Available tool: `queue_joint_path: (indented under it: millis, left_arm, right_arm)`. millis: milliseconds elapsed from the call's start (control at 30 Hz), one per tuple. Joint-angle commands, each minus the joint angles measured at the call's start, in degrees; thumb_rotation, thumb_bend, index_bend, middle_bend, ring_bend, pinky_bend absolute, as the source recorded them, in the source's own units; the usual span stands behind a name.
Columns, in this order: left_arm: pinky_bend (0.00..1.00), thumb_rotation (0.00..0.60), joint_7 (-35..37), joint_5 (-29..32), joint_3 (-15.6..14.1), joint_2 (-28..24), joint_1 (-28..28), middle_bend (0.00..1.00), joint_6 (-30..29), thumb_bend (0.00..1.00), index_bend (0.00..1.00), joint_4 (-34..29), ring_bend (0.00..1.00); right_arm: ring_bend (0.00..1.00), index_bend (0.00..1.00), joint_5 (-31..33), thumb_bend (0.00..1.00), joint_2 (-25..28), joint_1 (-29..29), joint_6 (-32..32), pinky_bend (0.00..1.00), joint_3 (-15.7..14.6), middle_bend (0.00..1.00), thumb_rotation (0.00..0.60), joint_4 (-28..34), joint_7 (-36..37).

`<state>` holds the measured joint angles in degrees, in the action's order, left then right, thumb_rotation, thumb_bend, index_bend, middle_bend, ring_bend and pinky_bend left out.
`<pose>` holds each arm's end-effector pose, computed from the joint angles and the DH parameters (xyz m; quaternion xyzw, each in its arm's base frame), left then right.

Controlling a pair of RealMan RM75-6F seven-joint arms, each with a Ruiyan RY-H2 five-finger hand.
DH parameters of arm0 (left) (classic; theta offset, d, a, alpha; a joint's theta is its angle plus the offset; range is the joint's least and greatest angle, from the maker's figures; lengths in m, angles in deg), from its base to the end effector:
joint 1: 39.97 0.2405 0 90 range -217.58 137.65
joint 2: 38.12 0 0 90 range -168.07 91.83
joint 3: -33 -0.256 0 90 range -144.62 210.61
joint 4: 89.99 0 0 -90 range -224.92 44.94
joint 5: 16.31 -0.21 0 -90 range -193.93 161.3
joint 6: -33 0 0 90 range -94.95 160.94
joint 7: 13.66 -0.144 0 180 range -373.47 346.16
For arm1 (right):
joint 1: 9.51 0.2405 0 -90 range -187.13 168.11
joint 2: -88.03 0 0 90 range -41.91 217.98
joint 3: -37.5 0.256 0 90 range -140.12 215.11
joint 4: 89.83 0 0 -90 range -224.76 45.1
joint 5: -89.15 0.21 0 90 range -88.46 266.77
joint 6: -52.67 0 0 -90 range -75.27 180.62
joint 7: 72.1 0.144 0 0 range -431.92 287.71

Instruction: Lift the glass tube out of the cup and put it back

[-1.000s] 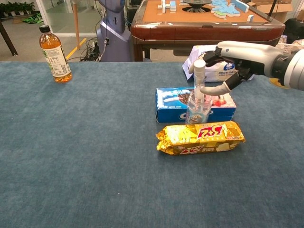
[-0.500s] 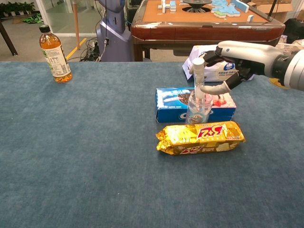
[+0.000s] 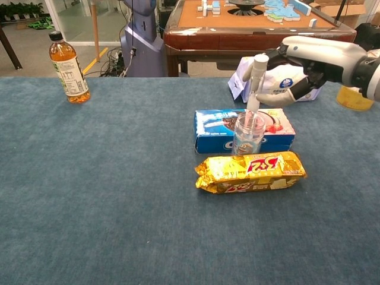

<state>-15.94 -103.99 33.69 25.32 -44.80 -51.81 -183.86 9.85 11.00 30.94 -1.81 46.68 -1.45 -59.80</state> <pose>-0.3062 0.1724 0.1530 -0.6164 -0.3855 -0.3741 0.5757 -0.1543 -0.3424 0.0408 0.7050 -0.4464 0.4581 0.3064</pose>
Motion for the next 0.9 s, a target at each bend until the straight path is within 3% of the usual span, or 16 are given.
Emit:
queue_joint_path:
  millis: [33,300,600,900]
  left_arm:
    - [0.41,0.6,-0.1,0.0,0.0,0.0,0.0,0.35,0.0,0.33,0.37,0.0,0.25]
    - [0.41,0.6,-0.5,0.2,0.0,0.2,-0.1,0.35,0.4,0.33,0.37,0.1,0.25]
    - [0.41,0.6,-0.6,0.4,0.0,0.3,-0.2,0.35,0.5,0.33,0.37,0.1,0.25]
    - [0.41,0.6,-0.6,0.3,0.0,0.4,-0.3,0.35,0.6,0.33,0.37,0.3,0.25]
  right_arm:
    - [0.03,0.54,-0.4,0.46,0.3,-0.5,-0.9,0.09,0.1,0.27,0.6,0.2,0.6]
    - [0.08,0.55,-1.2,0.47,0.9,-1.3,-2.5,0.13,0.3,0.31,0.6,0.1,2.7]
    - [0.17,0.57,-2.0,0.5,0.3,-2.2,-4.5,0.18,0.5,0.43,0.6,-1.2,5.3]
    - [0.2,0.6,-2.9,0.51,0.7,-2.6,-5.6,0.19,0.7,0.46,0.6,-0.8,6.2]
